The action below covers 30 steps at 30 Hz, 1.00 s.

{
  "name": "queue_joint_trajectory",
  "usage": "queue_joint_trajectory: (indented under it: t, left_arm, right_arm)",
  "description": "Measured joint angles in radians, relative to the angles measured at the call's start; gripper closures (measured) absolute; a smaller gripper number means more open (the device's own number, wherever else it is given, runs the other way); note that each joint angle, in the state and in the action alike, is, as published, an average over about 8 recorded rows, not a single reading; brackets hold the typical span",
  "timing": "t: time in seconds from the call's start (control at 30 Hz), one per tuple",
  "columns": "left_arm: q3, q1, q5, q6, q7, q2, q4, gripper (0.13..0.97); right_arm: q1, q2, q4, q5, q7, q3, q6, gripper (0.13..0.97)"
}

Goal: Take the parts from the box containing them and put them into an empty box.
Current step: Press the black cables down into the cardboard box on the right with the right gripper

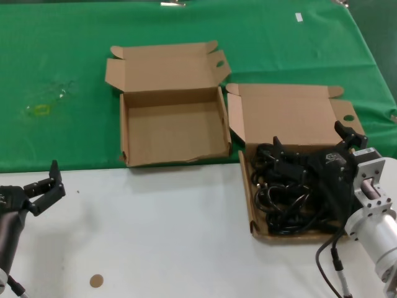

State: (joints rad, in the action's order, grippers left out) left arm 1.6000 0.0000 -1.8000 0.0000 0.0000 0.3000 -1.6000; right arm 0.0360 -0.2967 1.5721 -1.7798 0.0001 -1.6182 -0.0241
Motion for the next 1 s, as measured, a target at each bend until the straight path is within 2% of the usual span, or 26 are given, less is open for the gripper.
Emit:
queue_joint_trajectory:
  t: [0.5,0.8,1.0]
  left_arm:
    - [0.000,0.000,0.000,0.000,0.000,0.000,0.000,0.150]
    - [0.000,0.000,0.000,0.000,0.000,0.000,0.000,0.239]
    - [0.000,0.000,0.000,0.000,0.000,0.000,0.000,0.360]
  right_arm:
    - [0.000,0.000,0.000,0.000,0.000,0.000,0.000,0.129]
    - [0.000,-0.010,0.001,-0.004,0.003,-0.009,0.013,0.129]
    - [-0.001,-0.058,0.015,-0.037,0.020,-0.052,0.041,0.129]
